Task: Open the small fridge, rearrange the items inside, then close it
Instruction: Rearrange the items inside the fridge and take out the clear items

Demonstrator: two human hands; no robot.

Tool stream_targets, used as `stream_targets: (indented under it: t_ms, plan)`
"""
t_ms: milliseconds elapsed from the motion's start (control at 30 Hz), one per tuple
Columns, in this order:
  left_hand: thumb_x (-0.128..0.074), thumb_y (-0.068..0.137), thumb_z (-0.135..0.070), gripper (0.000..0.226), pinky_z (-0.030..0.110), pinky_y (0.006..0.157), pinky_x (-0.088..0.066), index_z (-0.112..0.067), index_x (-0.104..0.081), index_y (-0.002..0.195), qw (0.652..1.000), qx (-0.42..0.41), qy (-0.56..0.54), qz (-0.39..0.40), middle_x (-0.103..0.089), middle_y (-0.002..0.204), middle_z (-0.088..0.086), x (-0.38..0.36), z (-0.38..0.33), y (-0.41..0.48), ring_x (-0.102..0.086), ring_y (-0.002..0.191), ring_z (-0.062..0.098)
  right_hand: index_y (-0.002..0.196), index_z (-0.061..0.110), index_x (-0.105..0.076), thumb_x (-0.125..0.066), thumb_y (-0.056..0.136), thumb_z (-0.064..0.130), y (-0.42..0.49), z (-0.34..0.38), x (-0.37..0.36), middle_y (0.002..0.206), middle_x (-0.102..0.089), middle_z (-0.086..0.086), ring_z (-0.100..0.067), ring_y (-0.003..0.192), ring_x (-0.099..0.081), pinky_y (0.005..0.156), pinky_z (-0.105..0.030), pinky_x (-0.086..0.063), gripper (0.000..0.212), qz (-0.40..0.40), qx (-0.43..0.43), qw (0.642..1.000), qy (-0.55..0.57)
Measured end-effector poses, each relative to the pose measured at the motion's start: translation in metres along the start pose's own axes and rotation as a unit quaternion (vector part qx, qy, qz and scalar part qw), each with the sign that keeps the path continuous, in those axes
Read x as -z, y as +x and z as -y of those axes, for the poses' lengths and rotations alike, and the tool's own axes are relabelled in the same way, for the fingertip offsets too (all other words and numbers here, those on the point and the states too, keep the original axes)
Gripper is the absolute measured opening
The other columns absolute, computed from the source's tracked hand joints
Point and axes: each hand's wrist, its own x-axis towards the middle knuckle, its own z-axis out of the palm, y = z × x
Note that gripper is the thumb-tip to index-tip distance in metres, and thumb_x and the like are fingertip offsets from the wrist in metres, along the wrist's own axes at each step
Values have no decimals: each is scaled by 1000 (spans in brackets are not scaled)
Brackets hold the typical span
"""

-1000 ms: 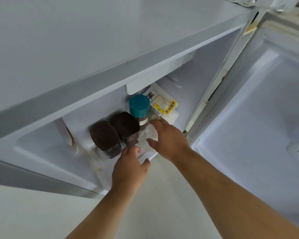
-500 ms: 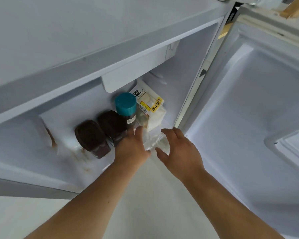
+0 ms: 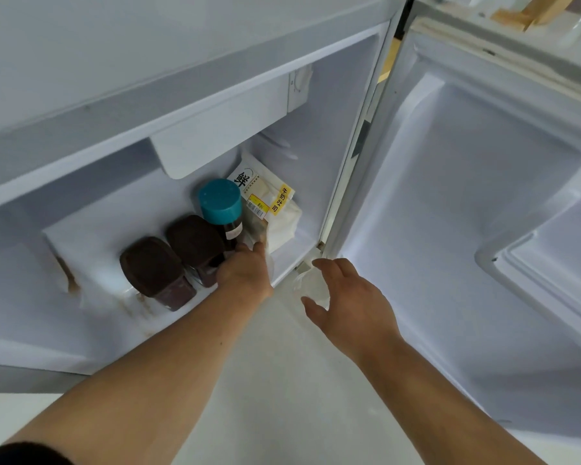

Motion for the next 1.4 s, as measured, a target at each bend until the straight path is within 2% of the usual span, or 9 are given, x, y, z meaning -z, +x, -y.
stream_targets:
  t_ms: [67,167,333,500,733,900,1000,1200,1400]
  plan:
    - [-76,86,-44,72,37,70,-52,-19,-35,139,1000,-9,15,-10,-52,128,19,-1,2,-3,-60,110,32,142,32,-45,-66,92,51,-3,-1,-1,133,-56,8,-17,81,-67,60,-29,-48,58,6,-4,1000,0]
    - [-76,79,-53,69,35,67,-42,-22,-43,131,998,-32,48,-29,-58,119,12,-3,1,-14,-56,106,27,142,33,-43,-65,92,53,-9,-1,-3,133,-56,8,-16,78,-66,60,-28,-45,58,15,-9,1000,-1]
    - [-69,75,-69,83,40,89,-47,-26,-39,139,987,-92,66,-113,-59,125,8,-4,-4,-50,-51,113,28,143,33,-43,-65,92,53,-21,-3,1,132,-56,9,-17,85,-65,61,-29,-46,59,24,-19,1000,-1]
    - [-78,73,-58,87,35,78,-55,-25,-30,137,989,-114,-39,-85,-44,122,11,6,-6,-89,-54,102,27,147,31,-41,-64,93,54,-42,-7,17,136,-53,8,-20,97,-65,72,-38,-59,63,38,-39,998,-7]
    - [-79,71,-56,89,40,87,-54,-29,-31,141,984,-140,-89,-58,-45,131,7,10,1,-143,-53,115,29,146,32,-42,-67,92,52,-89,-1,37,139,-51,7,-16,82,-63,64,-34,-52,62,42,-35,999,3]
    - [-79,70,-57,90,41,87,-56,-31,-32,142,983,-153,-89,-56,-49,134,4,1,8,-187,-56,115,27,144,37,-38,-65,92,52,-120,11,43,142,-49,11,-16,93,-66,65,-28,-46,61,57,-13,998,-5]
    - [-80,70,-58,90,40,87,-57,-30,-32,141,981,-162,-88,-61,-49,134,4,-10,16,-213,-57,114,26,145,37,-37,-65,92,52,-137,21,41,142,-50,11,-18,99,-66,67,-29,-47,62,72,4,997,-11]
    - [-78,70,-60,88,38,81,-58,-31,-32,139,981,-155,-97,-66,-48,132,2,-38,52,-254,-55,113,25,146,37,-36,-63,93,51,-163,49,30,136,-49,13,-16,93,-64,67,-30,-53,60,115,48,992,-22]
    - [-74,74,-60,88,37,75,-57,-31,-29,145,984,-149,-79,-54,-41,142,1,-68,105,-280,-50,117,26,146,39,-35,-60,93,53,-169,90,6,136,-48,16,-15,93,-63,68,-28,-49,60,137,87,987,-8]
